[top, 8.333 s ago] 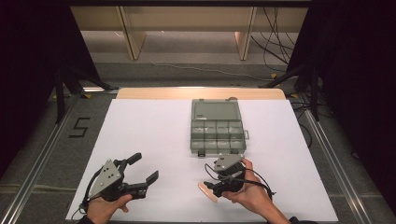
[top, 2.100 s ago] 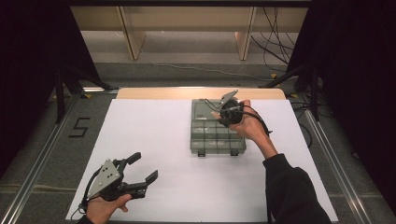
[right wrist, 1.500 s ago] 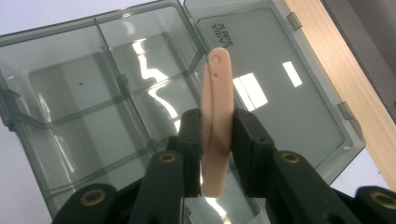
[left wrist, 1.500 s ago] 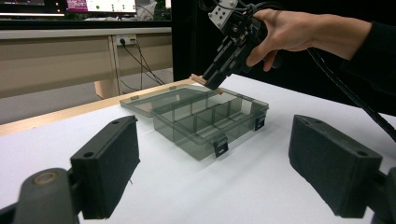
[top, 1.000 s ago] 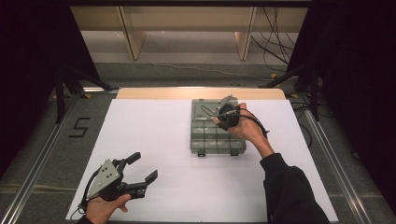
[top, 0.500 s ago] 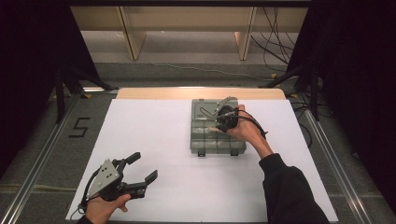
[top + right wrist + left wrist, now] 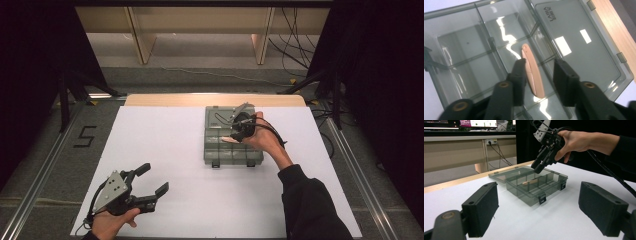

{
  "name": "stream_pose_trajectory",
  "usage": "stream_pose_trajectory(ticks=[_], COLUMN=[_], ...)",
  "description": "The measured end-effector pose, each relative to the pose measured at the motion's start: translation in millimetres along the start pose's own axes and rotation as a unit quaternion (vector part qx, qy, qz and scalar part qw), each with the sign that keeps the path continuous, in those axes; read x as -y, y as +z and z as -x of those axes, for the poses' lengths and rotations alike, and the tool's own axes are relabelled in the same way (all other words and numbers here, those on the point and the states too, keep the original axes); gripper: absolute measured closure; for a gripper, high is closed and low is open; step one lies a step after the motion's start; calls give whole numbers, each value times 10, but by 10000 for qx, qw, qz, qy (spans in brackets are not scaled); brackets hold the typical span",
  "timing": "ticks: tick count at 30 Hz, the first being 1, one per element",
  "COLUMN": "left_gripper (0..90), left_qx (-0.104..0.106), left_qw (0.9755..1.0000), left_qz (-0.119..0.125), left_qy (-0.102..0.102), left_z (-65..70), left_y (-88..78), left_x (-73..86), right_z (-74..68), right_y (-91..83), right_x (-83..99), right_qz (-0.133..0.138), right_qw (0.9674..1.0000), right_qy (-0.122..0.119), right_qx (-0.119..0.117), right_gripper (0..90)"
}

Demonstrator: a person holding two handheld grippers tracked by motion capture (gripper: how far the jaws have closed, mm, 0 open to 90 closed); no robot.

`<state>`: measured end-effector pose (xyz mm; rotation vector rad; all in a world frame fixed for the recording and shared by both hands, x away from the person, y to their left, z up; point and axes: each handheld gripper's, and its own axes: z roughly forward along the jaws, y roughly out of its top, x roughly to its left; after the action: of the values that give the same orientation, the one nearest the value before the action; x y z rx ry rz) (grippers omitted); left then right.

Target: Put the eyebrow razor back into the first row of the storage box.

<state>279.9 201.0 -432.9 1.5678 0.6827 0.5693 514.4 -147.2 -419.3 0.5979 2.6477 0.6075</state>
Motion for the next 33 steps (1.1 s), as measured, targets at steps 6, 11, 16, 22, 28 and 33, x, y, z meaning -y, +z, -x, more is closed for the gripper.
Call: stream_pose_trajectory(ticks=[6, 11, 16, 22, 28, 33], left_gripper=[162, 162, 162, 162, 162, 162], left_qx=[-2, 0, -2, -4, -21, -9], left_qw=[10000, 10000, 10000, 10000, 10000, 10000], left_qz=[7, 7, 7, 10, -14, -6], left_qy=[-5, -3, -3, -22, -27, -20], left_z=[1, 2, 1, 6, 8, 7], left_y=[-1, -1, -1, -2, -7, -5], left_x=[0, -1, -1, -2, -3, -4], right_z=[10, 19, 19, -26, -91, -145], right_y=[-35, -61, -125, -191, -249, -311], right_x=[12, 31, 31, 8, -4, 2], right_qz=[93, 140, 276, 437, 633, 781], right_qw=[9997, 9993, 9989, 9977, 9965, 9933], right_qy=[204, 337, 384, 510, 519, 826], right_qx=[-23, -91, -58, -130, -175, -222], right_gripper=[477, 446, 414, 378, 351, 293])
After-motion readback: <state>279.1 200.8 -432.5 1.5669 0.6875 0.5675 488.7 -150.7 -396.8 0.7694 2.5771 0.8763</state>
